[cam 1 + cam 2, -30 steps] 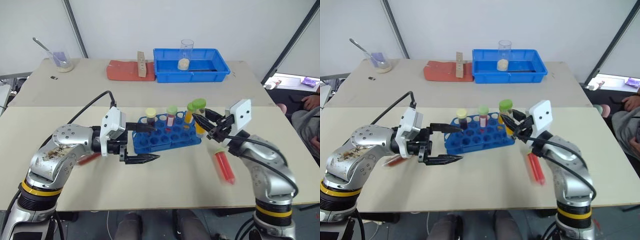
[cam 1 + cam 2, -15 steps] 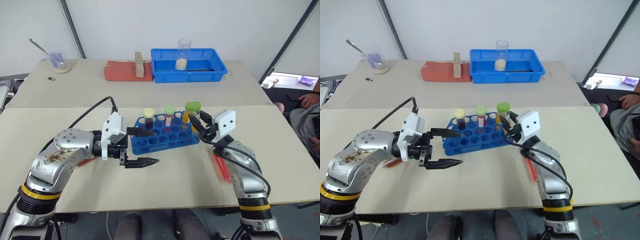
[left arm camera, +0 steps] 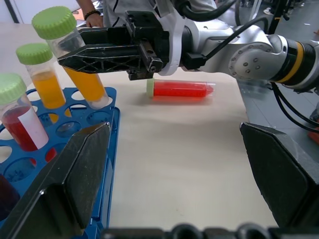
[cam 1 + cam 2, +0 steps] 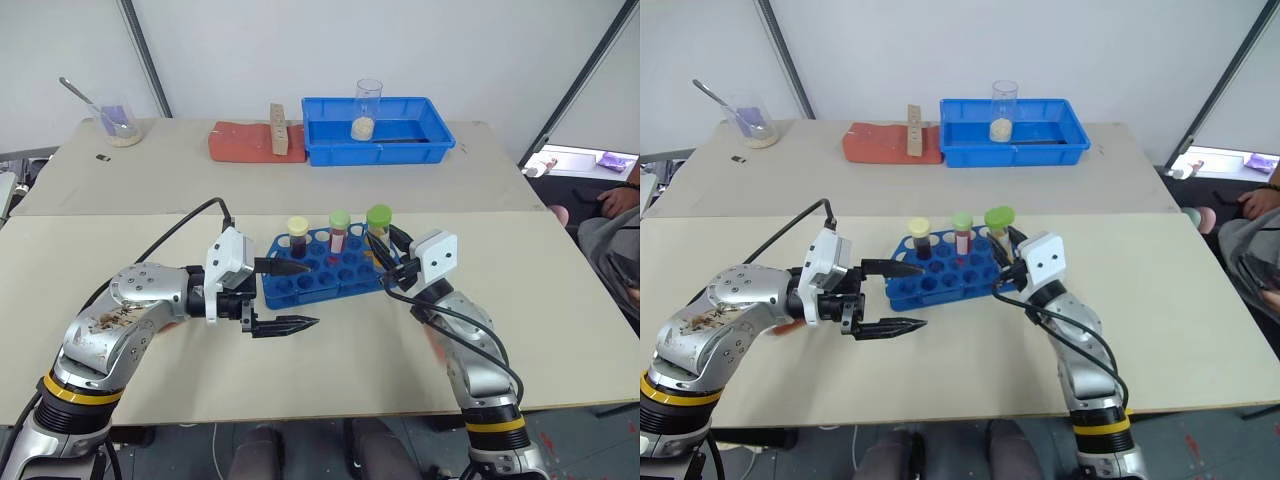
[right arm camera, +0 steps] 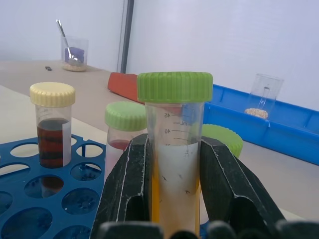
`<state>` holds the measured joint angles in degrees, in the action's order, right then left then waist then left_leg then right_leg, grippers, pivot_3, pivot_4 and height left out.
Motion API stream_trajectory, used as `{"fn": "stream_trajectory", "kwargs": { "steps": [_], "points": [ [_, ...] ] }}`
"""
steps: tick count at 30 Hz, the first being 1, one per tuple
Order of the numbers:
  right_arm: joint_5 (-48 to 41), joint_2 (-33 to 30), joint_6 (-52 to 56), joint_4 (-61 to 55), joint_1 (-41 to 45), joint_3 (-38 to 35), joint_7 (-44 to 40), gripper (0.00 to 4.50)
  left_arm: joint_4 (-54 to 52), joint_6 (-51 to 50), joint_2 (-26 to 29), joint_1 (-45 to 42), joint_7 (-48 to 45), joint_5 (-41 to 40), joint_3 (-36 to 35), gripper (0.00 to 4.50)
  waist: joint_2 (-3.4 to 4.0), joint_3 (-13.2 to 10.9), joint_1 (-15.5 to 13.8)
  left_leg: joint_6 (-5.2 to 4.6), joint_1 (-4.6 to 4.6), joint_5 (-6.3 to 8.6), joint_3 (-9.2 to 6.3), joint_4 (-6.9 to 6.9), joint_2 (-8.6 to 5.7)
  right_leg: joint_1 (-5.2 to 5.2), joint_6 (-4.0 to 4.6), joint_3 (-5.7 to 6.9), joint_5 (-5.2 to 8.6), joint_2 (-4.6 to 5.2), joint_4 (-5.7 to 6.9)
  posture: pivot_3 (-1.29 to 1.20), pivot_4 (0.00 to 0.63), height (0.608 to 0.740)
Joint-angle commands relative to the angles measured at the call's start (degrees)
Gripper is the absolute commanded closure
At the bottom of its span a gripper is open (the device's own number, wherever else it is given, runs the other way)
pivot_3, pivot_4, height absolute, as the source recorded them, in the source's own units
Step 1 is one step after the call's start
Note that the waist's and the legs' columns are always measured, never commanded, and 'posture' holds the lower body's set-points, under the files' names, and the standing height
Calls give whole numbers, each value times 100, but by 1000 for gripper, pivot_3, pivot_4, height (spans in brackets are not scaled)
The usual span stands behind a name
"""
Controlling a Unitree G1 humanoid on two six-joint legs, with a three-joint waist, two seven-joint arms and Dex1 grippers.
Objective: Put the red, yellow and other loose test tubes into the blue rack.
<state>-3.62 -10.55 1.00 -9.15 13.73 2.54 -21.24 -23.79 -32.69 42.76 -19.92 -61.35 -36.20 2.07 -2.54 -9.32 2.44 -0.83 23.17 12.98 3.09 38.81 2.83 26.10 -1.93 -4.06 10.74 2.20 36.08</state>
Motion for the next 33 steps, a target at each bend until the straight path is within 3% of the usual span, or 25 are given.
{"fn": "stream_trajectory", "kwargs": {
  "steps": [1,30,33],
  "points": [
    [94,1,-174,16,-121,-68,204,3522,-160,-28,-24,-110,51,-119,-96,0,0,0,-3,0,0,0,0,0,0,0,-1,0,-1,0,0,0,150,740],
    [-311,436,-285,12,-577,-210,656,3540,-419,-521,-318,-315,539,-412,-39,0,0,0,-6,0,2,0,-2,-1,0,-1,5,0,3,1,-2,0,150,740],
    [-359,348,-152,-119,-652,-198,582,2134,-431,-538,-343,-332,582,-413,-14,0,0,0,-5,0,2,0,-3,-2,0,-1,5,1,4,1,-2,0,150,740]
  ]
}}
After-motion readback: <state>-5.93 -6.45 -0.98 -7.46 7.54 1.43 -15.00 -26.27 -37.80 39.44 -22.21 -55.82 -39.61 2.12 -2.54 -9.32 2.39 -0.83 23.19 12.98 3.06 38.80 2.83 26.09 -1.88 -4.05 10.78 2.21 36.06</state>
